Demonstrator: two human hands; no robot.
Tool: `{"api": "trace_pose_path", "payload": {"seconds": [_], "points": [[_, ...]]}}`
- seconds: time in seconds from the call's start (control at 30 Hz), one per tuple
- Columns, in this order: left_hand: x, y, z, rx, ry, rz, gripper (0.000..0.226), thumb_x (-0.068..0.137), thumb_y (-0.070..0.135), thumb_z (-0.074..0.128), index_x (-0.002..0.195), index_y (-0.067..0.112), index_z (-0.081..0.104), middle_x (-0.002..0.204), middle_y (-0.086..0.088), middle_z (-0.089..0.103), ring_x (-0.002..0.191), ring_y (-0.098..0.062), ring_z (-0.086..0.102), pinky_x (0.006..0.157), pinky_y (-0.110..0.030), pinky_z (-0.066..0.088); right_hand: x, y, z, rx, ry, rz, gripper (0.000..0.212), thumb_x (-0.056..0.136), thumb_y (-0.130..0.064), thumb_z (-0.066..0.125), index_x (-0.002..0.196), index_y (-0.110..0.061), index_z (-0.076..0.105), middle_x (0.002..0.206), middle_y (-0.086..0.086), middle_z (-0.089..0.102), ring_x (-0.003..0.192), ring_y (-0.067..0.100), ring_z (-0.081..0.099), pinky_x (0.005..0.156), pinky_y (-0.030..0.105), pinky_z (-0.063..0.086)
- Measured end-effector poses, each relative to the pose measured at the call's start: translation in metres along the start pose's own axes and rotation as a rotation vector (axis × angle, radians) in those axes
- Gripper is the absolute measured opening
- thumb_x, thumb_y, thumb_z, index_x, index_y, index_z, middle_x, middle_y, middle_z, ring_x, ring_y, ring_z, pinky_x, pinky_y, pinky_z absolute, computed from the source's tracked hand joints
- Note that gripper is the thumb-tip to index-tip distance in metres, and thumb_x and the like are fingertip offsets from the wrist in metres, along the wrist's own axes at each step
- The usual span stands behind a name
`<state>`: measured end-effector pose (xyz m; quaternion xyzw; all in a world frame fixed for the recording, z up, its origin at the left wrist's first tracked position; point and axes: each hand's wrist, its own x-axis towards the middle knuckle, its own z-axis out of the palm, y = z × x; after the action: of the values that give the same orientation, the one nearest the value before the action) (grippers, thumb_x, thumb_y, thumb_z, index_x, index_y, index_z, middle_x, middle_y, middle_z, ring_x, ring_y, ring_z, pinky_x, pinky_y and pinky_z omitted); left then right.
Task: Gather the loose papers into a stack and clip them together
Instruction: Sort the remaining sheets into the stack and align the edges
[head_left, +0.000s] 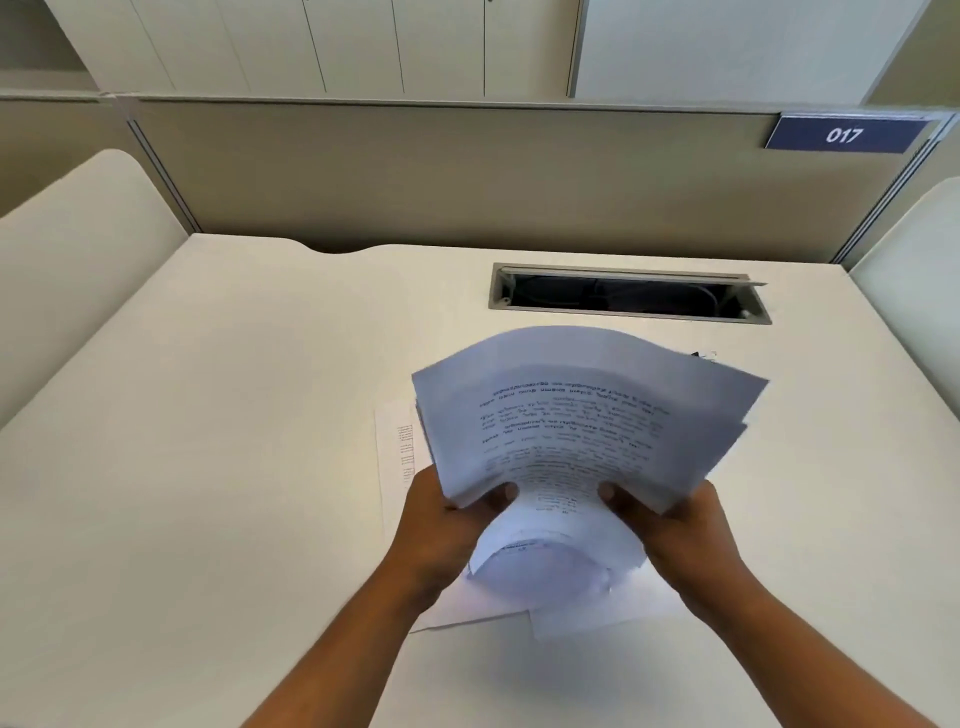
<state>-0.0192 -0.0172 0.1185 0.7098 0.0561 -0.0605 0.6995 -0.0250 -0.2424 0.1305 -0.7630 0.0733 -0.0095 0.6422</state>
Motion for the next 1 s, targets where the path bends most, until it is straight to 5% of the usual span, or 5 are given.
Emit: {"api": "trace_pose_path", "payload": {"seconds": [0.23,0.37,0.53,0.83,1.0], "points": [[0.006,-0.015,0.007,0.002,0.044,-0.034,0.025,0.093,0.025,0.069,0.118,0.03,0.069,0.112,0.008,0.076,0.106,-0.014,0.07,0.091,-0.034,0.06,0.001,0.011,0.0,-0.082,-0.142,0.012,0.026,0.086,-0.016,0.073,0.098,-0.039,0.071,0.099,-0.013,0.075,0.093,0.009,0.07,0.08,0.035,0.059],[0.01,-0.022,0.005,0.05,0.077,-0.02,0.019,0.095,0.028,0.067,0.113,0.033,0.07,0.11,0.01,0.076,0.103,-0.011,0.071,0.087,-0.026,0.059,0.002,0.022,-0.004,-0.143,-0.128,0.054,0.02,0.091,-0.016,0.066,0.102,-0.031,0.072,0.097,-0.011,0.076,0.09,0.009,0.07,0.083,0.037,0.058],[0.011,-0.027,0.003,0.075,0.041,-0.009,0.033,0.088,0.023,0.076,0.12,0.025,0.07,0.112,0.005,0.076,0.104,-0.017,0.072,0.087,-0.035,0.063,0.003,0.024,-0.006,-0.153,-0.146,0.04,0.024,0.091,-0.015,0.068,0.101,-0.037,0.069,0.098,-0.019,0.075,0.092,0.004,0.069,0.082,0.029,0.055],[0.014,-0.016,-0.006,-0.02,-0.003,0.056,0.034,0.08,0.019,0.08,0.108,0.034,0.071,0.105,0.009,0.077,0.099,-0.012,0.072,0.078,-0.03,0.063,0.008,0.025,-0.012,-0.112,-0.143,0.042,0.029,0.088,-0.013,0.071,0.1,-0.039,0.068,0.099,-0.016,0.074,0.092,0.005,0.068,0.087,0.037,0.057],[0.014,-0.022,0.0,0.037,-0.007,-0.01,0.031,0.09,0.016,0.074,0.115,0.034,0.07,0.111,0.008,0.077,0.105,-0.016,0.071,0.088,-0.034,0.062,0.009,0.032,-0.012,-0.134,-0.204,0.103,0.017,0.09,-0.018,0.069,0.103,-0.029,0.071,0.102,-0.002,0.075,0.099,0.022,0.069,0.091,0.049,0.056]]}}
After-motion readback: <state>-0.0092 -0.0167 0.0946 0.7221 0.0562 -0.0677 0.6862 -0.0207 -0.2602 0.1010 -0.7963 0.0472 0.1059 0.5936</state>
